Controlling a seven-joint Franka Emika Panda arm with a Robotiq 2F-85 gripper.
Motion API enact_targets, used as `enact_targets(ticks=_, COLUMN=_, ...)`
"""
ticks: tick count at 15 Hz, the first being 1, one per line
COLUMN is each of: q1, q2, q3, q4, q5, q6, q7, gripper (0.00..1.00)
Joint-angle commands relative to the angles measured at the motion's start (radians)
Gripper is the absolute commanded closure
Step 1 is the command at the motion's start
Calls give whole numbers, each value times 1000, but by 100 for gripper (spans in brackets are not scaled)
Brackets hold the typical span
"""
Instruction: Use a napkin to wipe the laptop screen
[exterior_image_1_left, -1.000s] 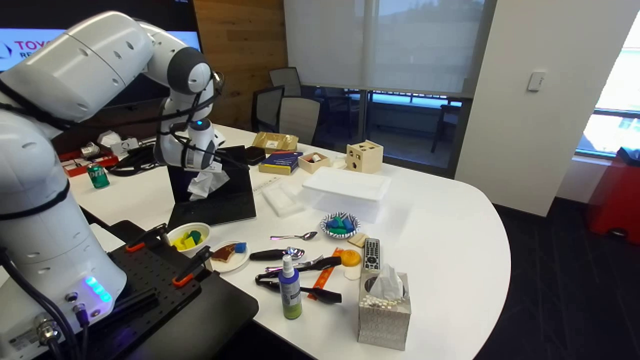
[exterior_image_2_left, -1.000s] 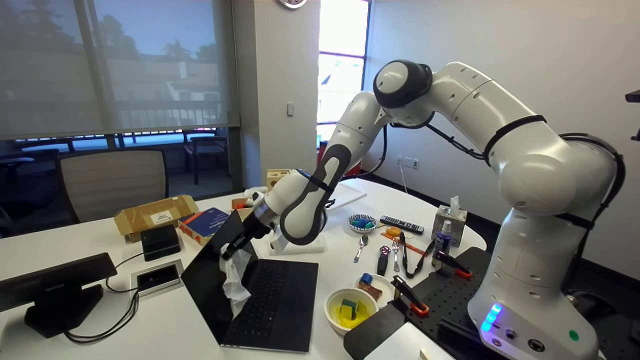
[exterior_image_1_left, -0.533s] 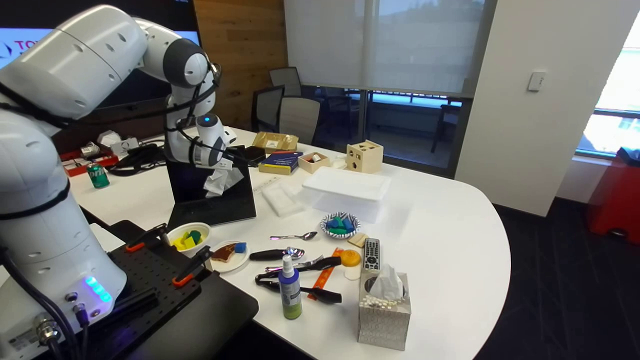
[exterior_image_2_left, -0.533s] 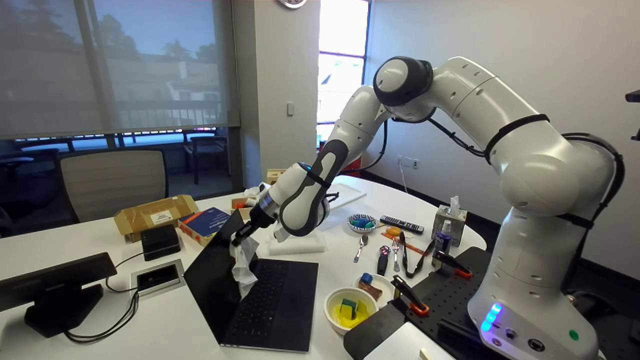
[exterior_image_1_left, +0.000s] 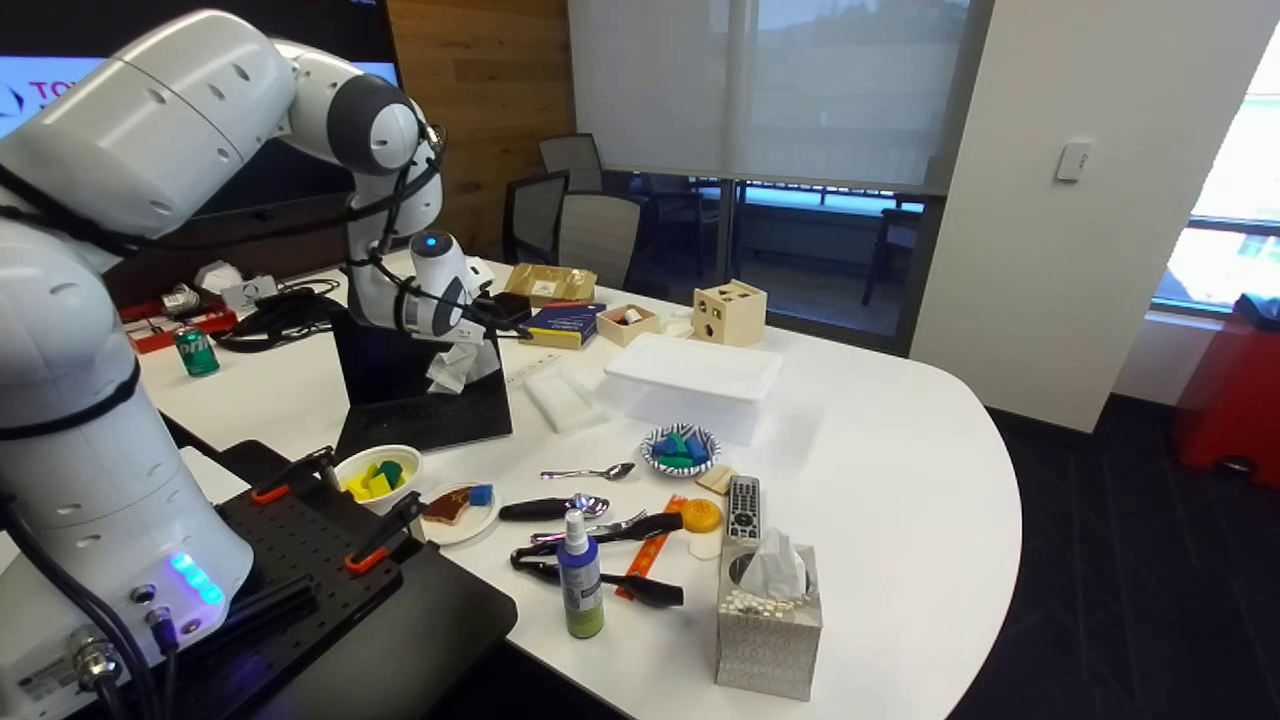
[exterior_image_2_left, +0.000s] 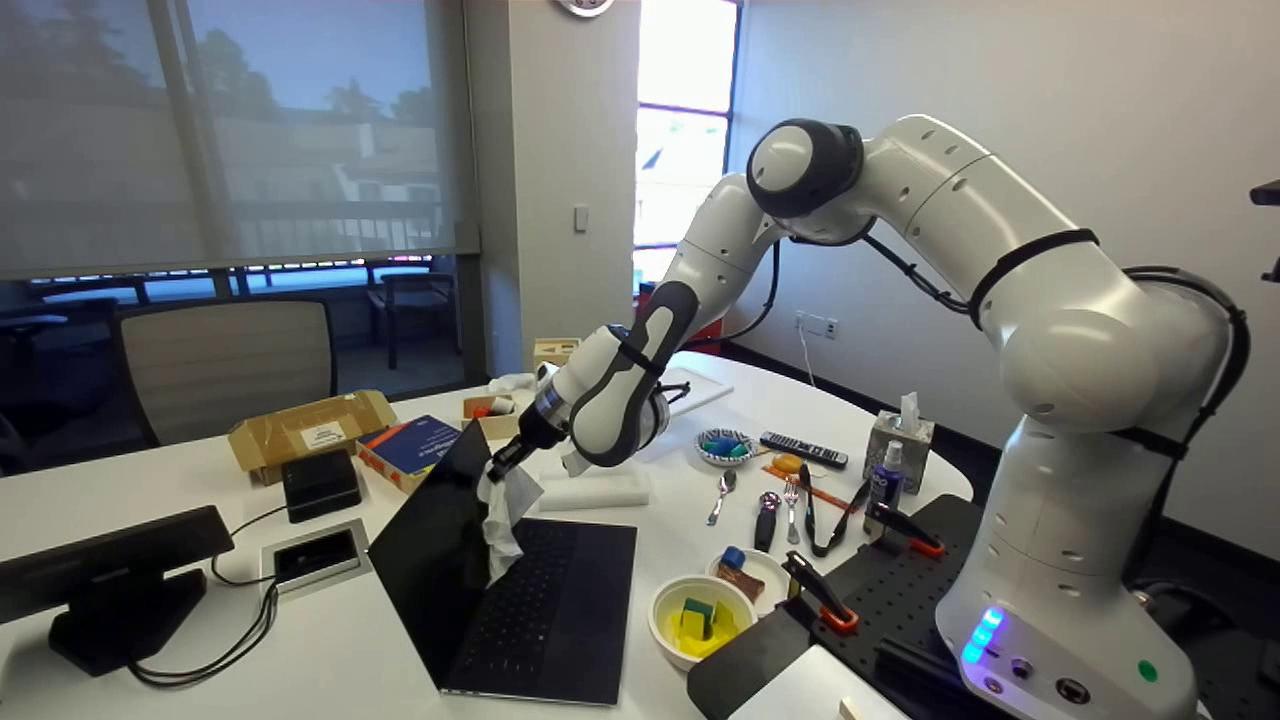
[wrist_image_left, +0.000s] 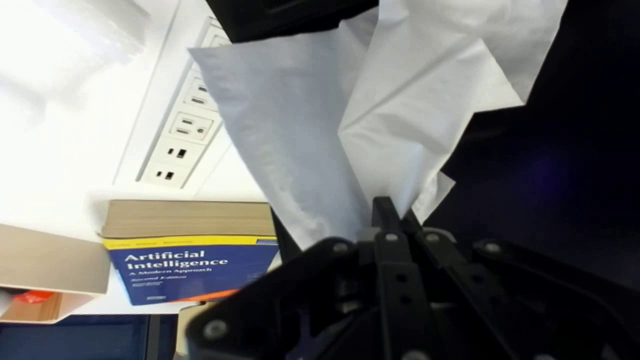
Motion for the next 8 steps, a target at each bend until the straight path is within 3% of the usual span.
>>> enact_targets(ticks=1, q1=15, q2=-5, q3=-27, q4=20, q5=37, q6=-15, q7=23, gripper=100)
enact_targets(ticks=8, q1=8, q2=47, q3=-13, q4=107, q5=51, q6=-127, q7=10, gripper=100)
